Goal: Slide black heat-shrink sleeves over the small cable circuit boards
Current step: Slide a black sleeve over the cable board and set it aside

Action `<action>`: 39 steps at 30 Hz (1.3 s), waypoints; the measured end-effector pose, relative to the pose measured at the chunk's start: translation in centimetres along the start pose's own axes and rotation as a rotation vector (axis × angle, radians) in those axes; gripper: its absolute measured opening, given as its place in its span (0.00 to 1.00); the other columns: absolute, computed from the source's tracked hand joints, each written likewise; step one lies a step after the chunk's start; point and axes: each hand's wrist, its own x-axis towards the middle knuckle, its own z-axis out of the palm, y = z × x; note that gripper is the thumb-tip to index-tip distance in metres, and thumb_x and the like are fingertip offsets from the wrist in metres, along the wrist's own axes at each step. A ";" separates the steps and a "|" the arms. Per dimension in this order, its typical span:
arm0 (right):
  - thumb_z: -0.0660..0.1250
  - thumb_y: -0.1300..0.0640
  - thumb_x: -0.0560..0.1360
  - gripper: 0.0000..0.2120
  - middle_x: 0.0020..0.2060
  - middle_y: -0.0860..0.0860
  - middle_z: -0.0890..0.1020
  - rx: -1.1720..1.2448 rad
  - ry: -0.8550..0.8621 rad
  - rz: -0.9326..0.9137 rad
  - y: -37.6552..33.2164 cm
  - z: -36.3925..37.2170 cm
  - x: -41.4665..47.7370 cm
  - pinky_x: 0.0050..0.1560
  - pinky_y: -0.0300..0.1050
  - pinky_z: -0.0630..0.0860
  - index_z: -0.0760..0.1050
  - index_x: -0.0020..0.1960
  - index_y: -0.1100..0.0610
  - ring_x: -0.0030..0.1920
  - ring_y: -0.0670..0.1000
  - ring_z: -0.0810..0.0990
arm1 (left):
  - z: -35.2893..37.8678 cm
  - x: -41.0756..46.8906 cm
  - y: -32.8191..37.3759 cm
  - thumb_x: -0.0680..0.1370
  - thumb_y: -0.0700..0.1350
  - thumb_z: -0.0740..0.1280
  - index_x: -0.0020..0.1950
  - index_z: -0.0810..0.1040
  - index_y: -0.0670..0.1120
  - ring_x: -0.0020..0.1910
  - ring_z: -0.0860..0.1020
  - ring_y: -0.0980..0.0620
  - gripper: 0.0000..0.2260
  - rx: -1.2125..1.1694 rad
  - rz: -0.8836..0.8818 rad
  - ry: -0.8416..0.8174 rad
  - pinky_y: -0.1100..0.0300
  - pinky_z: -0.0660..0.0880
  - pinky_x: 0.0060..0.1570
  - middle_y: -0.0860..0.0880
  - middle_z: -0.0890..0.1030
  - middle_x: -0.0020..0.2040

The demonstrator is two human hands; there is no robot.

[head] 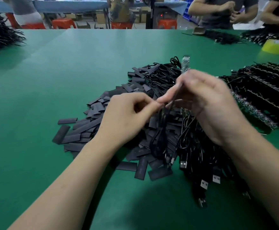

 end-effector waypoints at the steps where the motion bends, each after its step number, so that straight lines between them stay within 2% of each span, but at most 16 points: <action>1: 0.56 0.55 0.84 0.14 0.36 0.53 0.85 0.140 0.037 0.012 -0.6 -0.3 0.1 0.43 0.46 0.81 0.75 0.43 0.55 0.40 0.55 0.85 | 0.0 -0.2 0.0 0.73 0.64 0.68 0.37 0.82 0.59 0.30 0.75 0.62 0.12 0.139 -0.006 -0.042 0.63 0.68 0.33 0.61 0.78 0.29; 4: 0.53 0.50 0.85 0.15 0.28 0.46 0.76 0.368 0.160 0.013 -2.5 -1.8 0.7 0.34 0.41 0.76 0.71 0.43 0.52 0.27 0.47 0.76 | -0.2 -0.4 0.1 0.67 0.70 0.72 0.43 0.83 0.58 0.35 0.79 0.64 0.18 0.285 -0.072 -0.165 0.61 0.74 0.37 0.61 0.81 0.33; 6: 0.51 0.48 0.86 0.16 0.27 0.45 0.68 0.306 0.235 -0.026 -3.8 -3.3 1.3 0.29 0.39 0.68 0.69 0.43 0.50 0.23 0.45 0.67 | -0.4 -0.2 0.3 0.65 0.69 0.76 0.45 0.83 0.57 0.35 0.79 0.64 0.19 0.273 -0.091 -0.236 0.61 0.76 0.40 0.61 0.82 0.34; 9: 0.53 0.49 0.85 0.15 0.26 0.46 0.65 -0.137 0.271 -0.129 -5.1 -4.7 2.3 0.26 0.41 0.62 0.68 0.42 0.50 0.22 0.49 0.62 | -0.7 0.1 0.2 0.67 0.61 0.80 0.47 0.85 0.56 0.33 0.78 0.63 0.15 0.217 -0.114 -0.271 0.60 0.78 0.43 0.59 0.82 0.35; 11: 0.56 0.50 0.83 0.13 0.26 0.45 0.70 -0.593 0.239 -0.179 -4.5 -4.1 2.6 0.27 0.45 0.67 0.70 0.42 0.51 0.26 0.50 0.68 | -0.9 0.2 0.1 0.69 0.56 0.80 0.48 0.86 0.55 0.32 0.78 0.63 0.11 0.203 -0.110 -0.260 0.62 0.78 0.42 0.59 0.83 0.35; 13: 0.57 0.49 0.83 0.13 0.31 0.46 0.75 -0.966 0.112 -0.136 -2.5 -2.7 2.5 0.35 0.51 0.71 0.73 0.43 0.52 0.33 0.52 0.75 | -1.1 0.2 -0.1 0.72 0.51 0.79 0.48 0.87 0.54 0.33 0.78 0.63 0.07 0.188 -0.098 -0.248 0.65 0.78 0.42 0.58 0.83 0.35; 15: 0.57 0.48 0.84 0.13 0.32 0.46 0.76 -1.118 -0.003 -0.048 -0.5 -1.2 1.8 0.39 0.52 0.71 0.72 0.45 0.53 0.36 0.51 0.76 | -1.3 0.1 -0.2 0.74 0.48 0.76 0.47 0.88 0.53 0.33 0.80 0.63 0.03 0.156 -0.092 -0.203 0.70 0.76 0.42 0.59 0.83 0.34; 18: 0.56 0.44 0.83 0.14 0.31 0.46 0.76 -1.121 -0.039 0.031 1.6 -0.1 1.2 0.40 0.52 0.70 0.73 0.47 0.51 0.37 0.51 0.76 | -1.5 0.2 -0.7 0.77 0.46 0.74 0.47 0.88 0.53 0.38 0.82 0.64 0.04 0.105 -0.098 -0.084 0.74 0.74 0.42 0.60 0.85 0.37; 21: 0.61 0.40 0.80 0.16 0.29 0.43 0.77 -1.071 -0.009 0.036 2.4 -0.2 1.1 0.37 0.47 0.71 0.75 0.44 0.51 0.34 0.44 0.75 | -1.7 0.4 -1.0 0.79 0.43 0.72 0.46 0.86 0.54 0.37 0.83 0.59 0.07 -0.131 -0.134 -0.055 0.67 0.78 0.45 0.54 0.87 0.39; 23: 0.65 0.43 0.80 0.14 0.27 0.39 0.75 -0.931 -0.013 0.047 2.7 -0.3 1.0 0.32 0.37 0.66 0.77 0.41 0.51 0.30 0.42 0.72 | -1.7 0.4 -1.0 0.80 0.40 0.71 0.49 0.86 0.52 0.36 0.82 0.56 0.08 -0.268 -0.129 -0.084 0.62 0.80 0.47 0.51 0.87 0.40; 25: 0.68 0.49 0.80 0.12 0.27 0.40 0.73 -0.790 -0.019 0.074 3.0 -0.4 0.9 0.31 0.34 0.63 0.79 0.41 0.54 0.28 0.40 0.69 | -1.4 0.2 -0.9 0.80 0.39 0.71 0.50 0.86 0.52 0.36 0.83 0.54 0.08 -0.302 -0.103 -0.093 0.60 0.81 0.48 0.50 0.87 0.41; 28: 0.67 0.47 0.77 0.13 0.30 0.49 0.75 -0.669 0.006 0.096 3.2 -0.5 0.6 0.36 0.45 0.65 0.79 0.42 0.56 0.32 0.44 0.69 | -1.0 0.0 -0.9 0.78 0.42 0.75 0.51 0.86 0.52 0.39 0.84 0.54 0.06 -0.273 -0.040 -0.028 0.59 0.81 0.48 0.52 0.87 0.41; 31: 0.65 0.44 0.75 0.14 0.31 0.56 0.77 -0.619 0.043 0.102 3.2 -0.4 0.5 0.38 0.47 0.67 0.81 0.43 0.54 0.33 0.47 0.71 | -0.9 -0.3 -0.8 0.72 0.48 0.80 0.54 0.87 0.51 0.41 0.82 0.56 0.11 -0.023 0.139 0.048 0.61 0.79 0.45 0.56 0.85 0.43; 33: 0.64 0.43 0.75 0.15 0.33 0.58 0.78 -0.626 0.024 0.098 3.3 -0.3 0.4 0.38 0.47 0.67 0.81 0.43 0.54 0.33 0.47 0.71 | -0.8 -0.3 -0.7 0.72 0.50 0.79 0.54 0.87 0.51 0.41 0.80 0.56 0.12 0.110 0.219 0.099 0.58 0.79 0.44 0.56 0.84 0.44; 35: 0.63 0.42 0.78 0.16 0.30 0.56 0.74 -0.601 0.021 0.076 3.3 -0.4 0.3 0.37 0.48 0.67 0.80 0.43 0.53 0.32 0.47 0.70 | -0.9 -0.3 -0.9 0.73 0.50 0.78 0.54 0.87 0.51 0.41 0.81 0.55 0.10 0.138 0.224 0.156 0.55 0.79 0.44 0.55 0.84 0.44; 39: 0.58 0.46 0.82 0.18 0.27 0.45 0.65 -0.483 0.078 0.052 3.0 -1.2 0.5 0.37 0.47 0.64 0.77 0.40 0.56 0.29 0.47 0.66 | -1.1 -0.1 -1.1 0.72 0.50 0.79 0.52 0.88 0.52 0.41 0.82 0.56 0.10 0.009 0.083 0.230 0.60 0.79 0.43 0.57 0.86 0.45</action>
